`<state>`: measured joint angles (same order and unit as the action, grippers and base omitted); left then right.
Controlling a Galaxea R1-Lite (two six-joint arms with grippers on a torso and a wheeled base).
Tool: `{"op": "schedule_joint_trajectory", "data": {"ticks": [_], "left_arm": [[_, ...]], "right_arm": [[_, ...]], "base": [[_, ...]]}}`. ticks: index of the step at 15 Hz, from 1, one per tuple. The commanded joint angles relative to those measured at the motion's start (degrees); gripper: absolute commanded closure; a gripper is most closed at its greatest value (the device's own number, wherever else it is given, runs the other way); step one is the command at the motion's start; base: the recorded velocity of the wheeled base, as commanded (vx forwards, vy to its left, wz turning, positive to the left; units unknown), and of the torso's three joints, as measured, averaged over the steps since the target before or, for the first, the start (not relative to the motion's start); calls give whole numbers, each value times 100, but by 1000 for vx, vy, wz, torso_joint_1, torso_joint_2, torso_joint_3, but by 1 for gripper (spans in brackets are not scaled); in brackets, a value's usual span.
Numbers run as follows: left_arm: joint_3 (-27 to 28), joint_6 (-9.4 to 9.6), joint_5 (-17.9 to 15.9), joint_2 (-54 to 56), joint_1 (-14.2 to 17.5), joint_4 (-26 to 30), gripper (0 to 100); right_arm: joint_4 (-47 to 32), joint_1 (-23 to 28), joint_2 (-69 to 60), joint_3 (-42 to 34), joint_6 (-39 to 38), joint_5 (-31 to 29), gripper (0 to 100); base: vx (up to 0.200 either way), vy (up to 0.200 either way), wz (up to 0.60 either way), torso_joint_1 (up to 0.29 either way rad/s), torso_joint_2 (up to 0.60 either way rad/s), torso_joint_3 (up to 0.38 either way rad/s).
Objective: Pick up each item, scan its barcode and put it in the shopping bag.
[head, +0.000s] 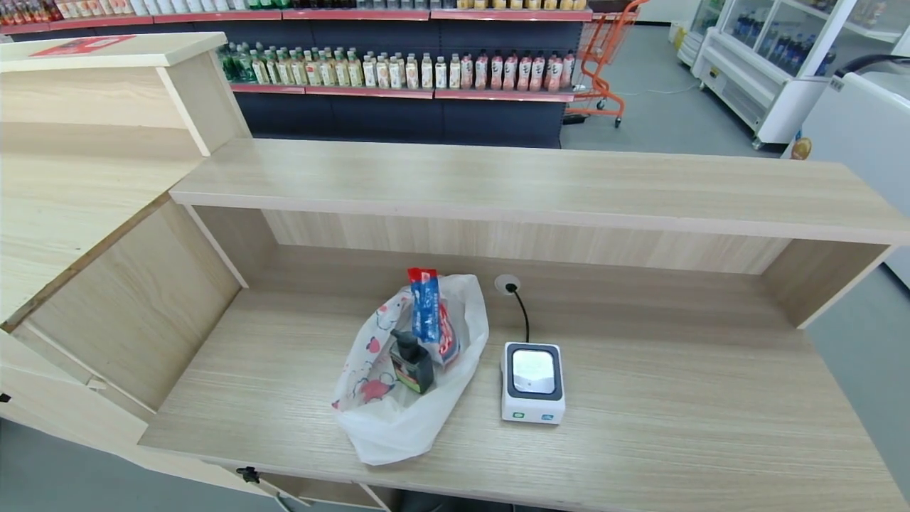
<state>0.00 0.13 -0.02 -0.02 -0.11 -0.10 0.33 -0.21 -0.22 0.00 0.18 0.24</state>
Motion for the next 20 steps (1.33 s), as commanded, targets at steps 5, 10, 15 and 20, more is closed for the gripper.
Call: {"op": "schedule_joint_trajectory", "data": {"ticks": [5, 10, 15, 20], "left_arm": [[0, 31, -6, -50, -7, 1, 0], [0, 22, 2, -6, -7, 1, 0], [0, 22, 2, -6, -7, 1, 0], [0, 22, 2, -6, 2, 1, 0]], "right_arm": [[2, 3, 22, 0, 17, 2, 0], [2, 3, 22, 0, 8, 2, 100], [-15, 3, 22, 0, 17, 2, 100], [-15, 3, 22, 0, -9, 2, 100]], "base": [[120, 0, 0, 0, 1, 0], [0, 0, 0, 0, 0, 0], [0, 0, 0, 0, 0, 0], [0, 0, 0, 0, 0, 0]]}}
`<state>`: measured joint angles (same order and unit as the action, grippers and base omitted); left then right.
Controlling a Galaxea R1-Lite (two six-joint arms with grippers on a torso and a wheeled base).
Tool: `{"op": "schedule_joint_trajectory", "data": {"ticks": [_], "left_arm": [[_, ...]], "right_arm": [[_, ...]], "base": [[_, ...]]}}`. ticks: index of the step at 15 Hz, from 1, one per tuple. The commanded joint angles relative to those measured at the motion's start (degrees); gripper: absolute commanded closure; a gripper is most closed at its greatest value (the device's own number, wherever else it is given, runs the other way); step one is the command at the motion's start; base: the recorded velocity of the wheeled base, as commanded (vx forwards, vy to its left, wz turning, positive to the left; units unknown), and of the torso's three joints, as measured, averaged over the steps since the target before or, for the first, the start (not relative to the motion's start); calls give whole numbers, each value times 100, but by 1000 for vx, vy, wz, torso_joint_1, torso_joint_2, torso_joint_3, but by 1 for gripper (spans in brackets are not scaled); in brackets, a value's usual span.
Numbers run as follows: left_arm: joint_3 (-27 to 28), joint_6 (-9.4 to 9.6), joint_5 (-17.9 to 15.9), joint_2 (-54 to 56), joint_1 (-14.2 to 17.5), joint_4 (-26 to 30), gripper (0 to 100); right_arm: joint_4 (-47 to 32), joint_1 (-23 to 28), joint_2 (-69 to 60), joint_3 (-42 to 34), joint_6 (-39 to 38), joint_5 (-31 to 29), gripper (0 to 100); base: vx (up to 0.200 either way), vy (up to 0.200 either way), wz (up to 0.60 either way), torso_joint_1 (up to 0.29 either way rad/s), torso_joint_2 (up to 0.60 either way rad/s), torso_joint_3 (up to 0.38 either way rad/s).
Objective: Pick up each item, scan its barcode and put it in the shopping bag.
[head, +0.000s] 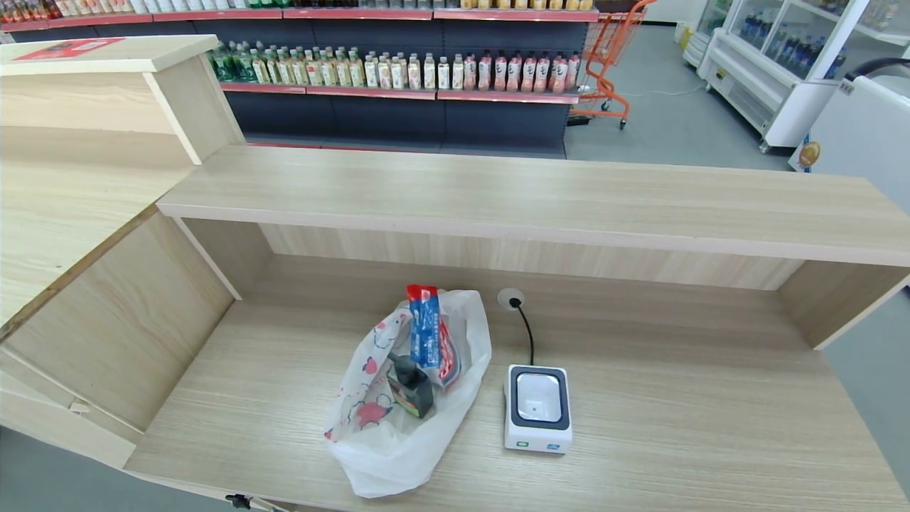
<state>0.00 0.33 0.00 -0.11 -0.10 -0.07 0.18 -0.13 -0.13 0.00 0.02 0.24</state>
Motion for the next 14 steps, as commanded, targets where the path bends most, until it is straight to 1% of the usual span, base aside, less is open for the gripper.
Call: {"op": "schedule_joint_trajectory", "data": {"ticks": [1, 3, 14], "left_arm": [[0, 2, 0, 2, -8, -1, 0], [0, 2, 0, 2, -8, -1, 0], [0, 2, 0, 2, -8, -1, 0]], "right_arm": [[-1, -4, 13, 0, -11, 2, 100], [-1, -4, 13, 0, -38, 2, 100], [-1, -4, 13, 0, -29, 2, 100]], "base": [[0, 0, 0, 0, 0, 0], [0, 0, -600, 2, 5, 2], [0, 0, 0, 0, 0, 0]]}}
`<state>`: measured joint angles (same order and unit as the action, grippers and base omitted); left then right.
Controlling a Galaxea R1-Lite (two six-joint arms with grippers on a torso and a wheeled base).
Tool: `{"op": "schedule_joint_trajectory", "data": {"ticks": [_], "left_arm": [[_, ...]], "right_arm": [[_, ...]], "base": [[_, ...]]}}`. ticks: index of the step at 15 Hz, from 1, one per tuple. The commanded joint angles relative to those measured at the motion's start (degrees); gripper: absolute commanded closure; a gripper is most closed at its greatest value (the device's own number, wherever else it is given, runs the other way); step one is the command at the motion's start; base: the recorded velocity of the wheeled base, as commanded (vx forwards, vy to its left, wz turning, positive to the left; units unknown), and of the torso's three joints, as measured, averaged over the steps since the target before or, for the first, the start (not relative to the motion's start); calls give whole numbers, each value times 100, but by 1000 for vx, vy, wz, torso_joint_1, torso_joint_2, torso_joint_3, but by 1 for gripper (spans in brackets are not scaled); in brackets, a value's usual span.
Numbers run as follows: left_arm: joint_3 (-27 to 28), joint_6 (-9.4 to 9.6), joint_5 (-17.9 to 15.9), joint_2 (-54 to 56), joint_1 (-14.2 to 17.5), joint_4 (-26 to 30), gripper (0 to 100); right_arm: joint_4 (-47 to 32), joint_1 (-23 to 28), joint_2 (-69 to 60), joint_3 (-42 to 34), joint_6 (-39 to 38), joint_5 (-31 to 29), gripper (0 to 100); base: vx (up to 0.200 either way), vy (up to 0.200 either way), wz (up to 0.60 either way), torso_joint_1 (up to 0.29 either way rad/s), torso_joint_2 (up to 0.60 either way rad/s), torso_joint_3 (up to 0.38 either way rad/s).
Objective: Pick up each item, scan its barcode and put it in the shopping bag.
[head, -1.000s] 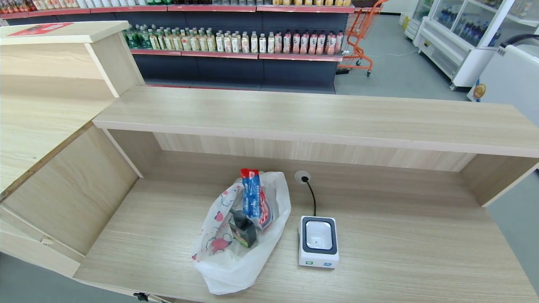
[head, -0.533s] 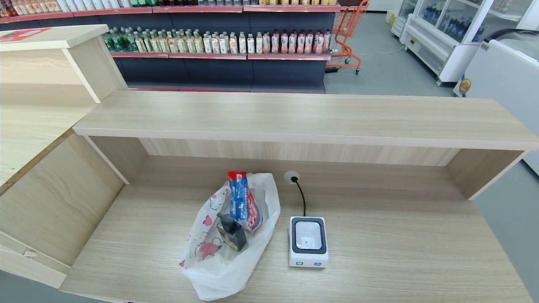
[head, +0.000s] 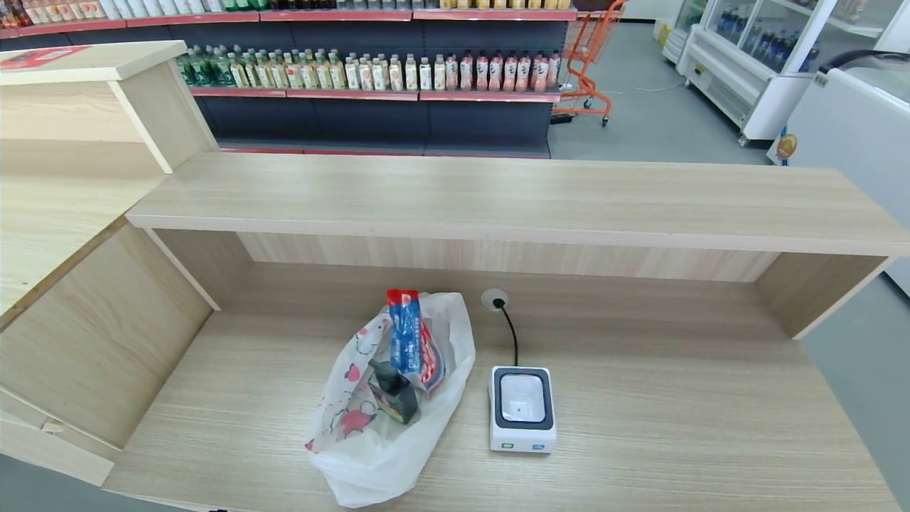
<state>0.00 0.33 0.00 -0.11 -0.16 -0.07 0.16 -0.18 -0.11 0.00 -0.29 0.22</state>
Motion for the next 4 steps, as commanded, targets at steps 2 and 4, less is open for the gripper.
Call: {"op": "schedule_joint_trajectory", "data": {"ticks": [2, 4], "left_arm": [[0, 2, 0, 2, -2, -1, 0], [0, 2, 0, 2, 7, -1, 0]], "right_arm": [[2, 1, 11, 0, 12, -4, 100], [2, 1, 11, 0, 3, 4, 100]], "base": [[0, 0, 0, 0, 0, 0], [0, 0, 0, 0, 0, 0]]}}
